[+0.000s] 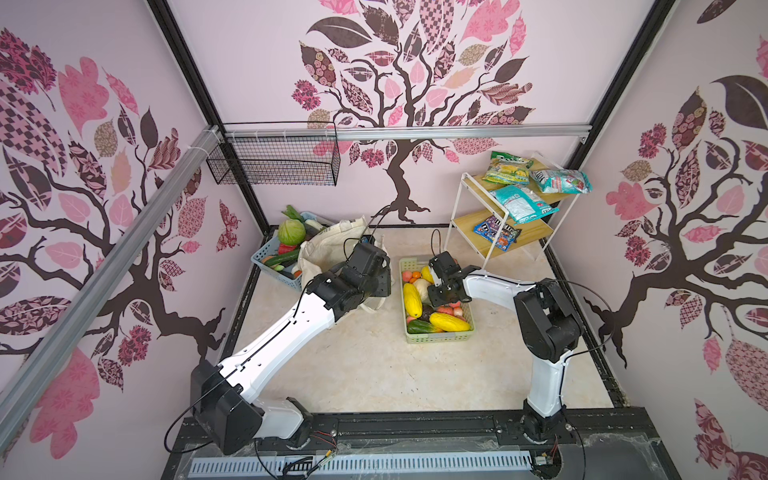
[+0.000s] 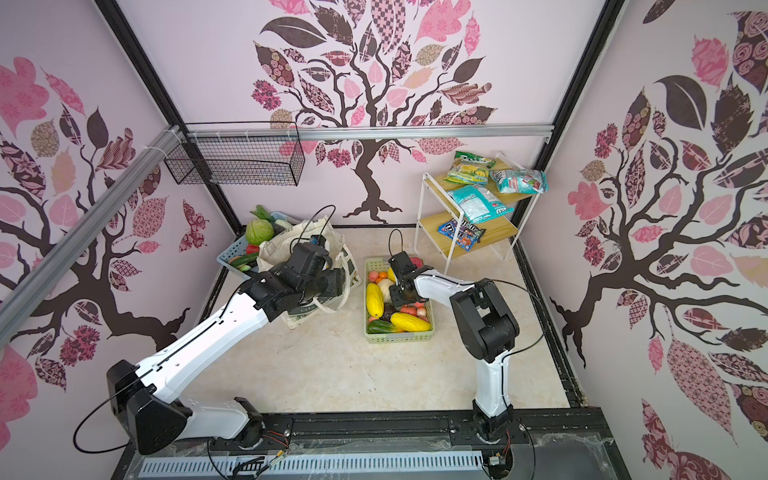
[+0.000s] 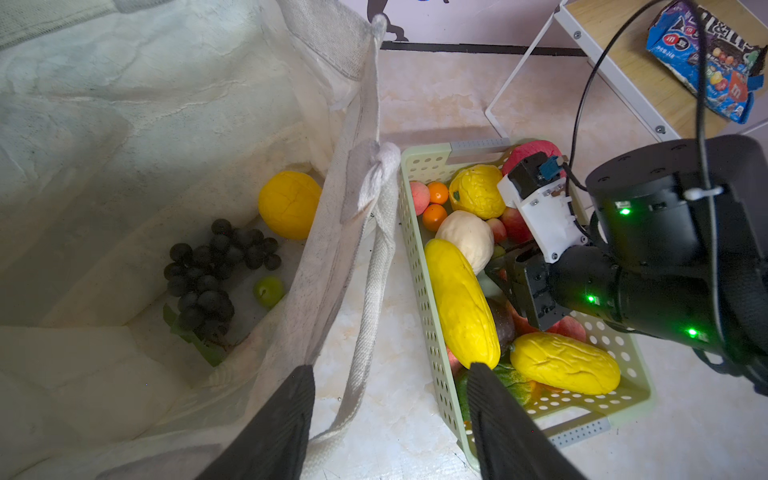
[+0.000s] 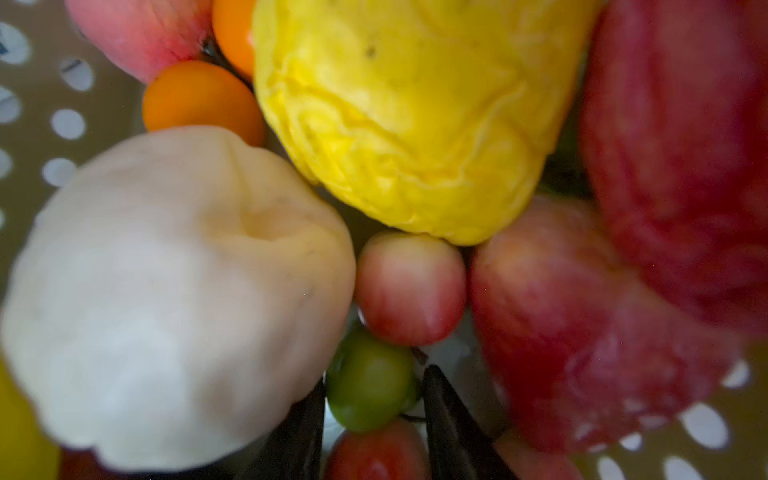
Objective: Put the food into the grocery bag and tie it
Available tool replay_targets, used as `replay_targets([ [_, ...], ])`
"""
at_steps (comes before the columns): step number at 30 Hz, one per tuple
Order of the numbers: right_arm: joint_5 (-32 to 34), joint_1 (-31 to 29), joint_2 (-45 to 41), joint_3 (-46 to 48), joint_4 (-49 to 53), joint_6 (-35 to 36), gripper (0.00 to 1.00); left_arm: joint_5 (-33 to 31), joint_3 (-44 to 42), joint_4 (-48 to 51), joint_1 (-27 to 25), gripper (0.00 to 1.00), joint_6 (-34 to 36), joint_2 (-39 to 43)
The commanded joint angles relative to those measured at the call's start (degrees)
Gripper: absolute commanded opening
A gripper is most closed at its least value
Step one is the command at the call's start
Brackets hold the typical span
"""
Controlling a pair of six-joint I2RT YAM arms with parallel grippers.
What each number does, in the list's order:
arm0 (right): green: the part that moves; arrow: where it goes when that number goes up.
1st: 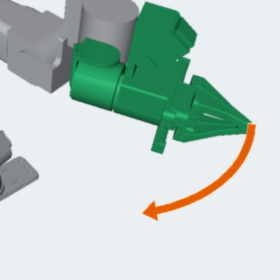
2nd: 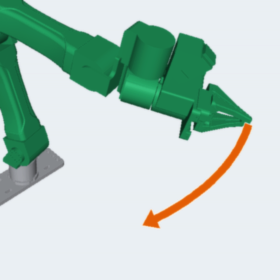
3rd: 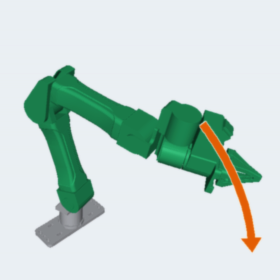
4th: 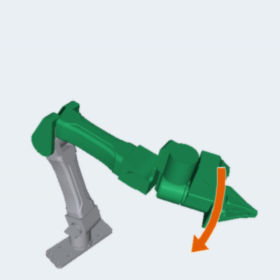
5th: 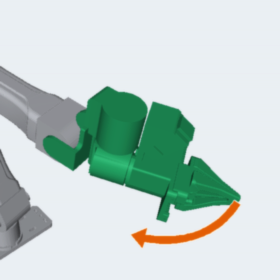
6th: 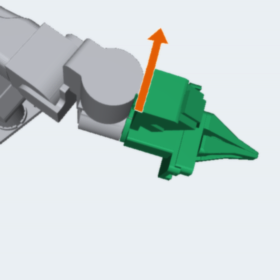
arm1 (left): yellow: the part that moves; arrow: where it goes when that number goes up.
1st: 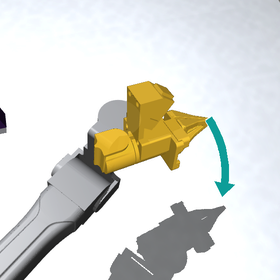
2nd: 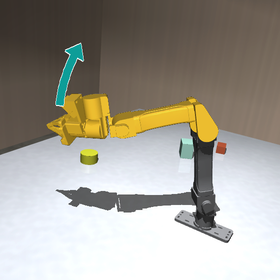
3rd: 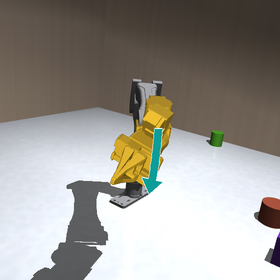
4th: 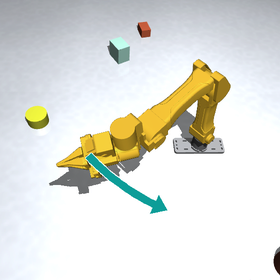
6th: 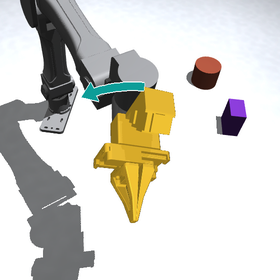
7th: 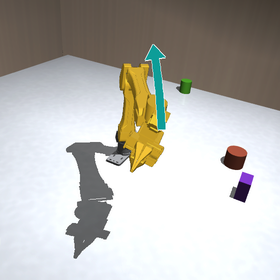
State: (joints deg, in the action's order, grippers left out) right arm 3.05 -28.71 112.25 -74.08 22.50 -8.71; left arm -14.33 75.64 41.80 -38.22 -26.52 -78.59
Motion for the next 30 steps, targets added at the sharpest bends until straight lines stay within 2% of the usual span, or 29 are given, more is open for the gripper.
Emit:
replay_targets([
  [1, 0.5, 0.0, 2.3, -1.8, -0.2, 0.4, 0.38, -0.9, 0.0, 0.1, 0.3, 0.63, 0.4, 0.6],
  [3, 0.4, 0.0, 1.7, -1.7, -0.2, 0.2, 0.34, -1.0, 0.0, 0.1, 0.3, 0.63, 0.4, 0.6],
  [15, 1.9, 0.3, -8.5, -1.3, -1.9, -2.0, 0.33, -1.3, -0.2, 0.2, 0.4, 0.63, 0.3, 0.7],
  [27, -0.7, 0.6, -10.7, -2.4, -1.5, -3.2, 0.34, -1.4, -0.5, 0.3, 0.4, 0.63, 0.3, 1.2],
  [30, -2.5, 0.6, -11.9, -3.0, -1.1, -3.6, 0.34, 1.7, 0.0, -0.2, 0.4, 0.64, 0.4, 0.9],
])
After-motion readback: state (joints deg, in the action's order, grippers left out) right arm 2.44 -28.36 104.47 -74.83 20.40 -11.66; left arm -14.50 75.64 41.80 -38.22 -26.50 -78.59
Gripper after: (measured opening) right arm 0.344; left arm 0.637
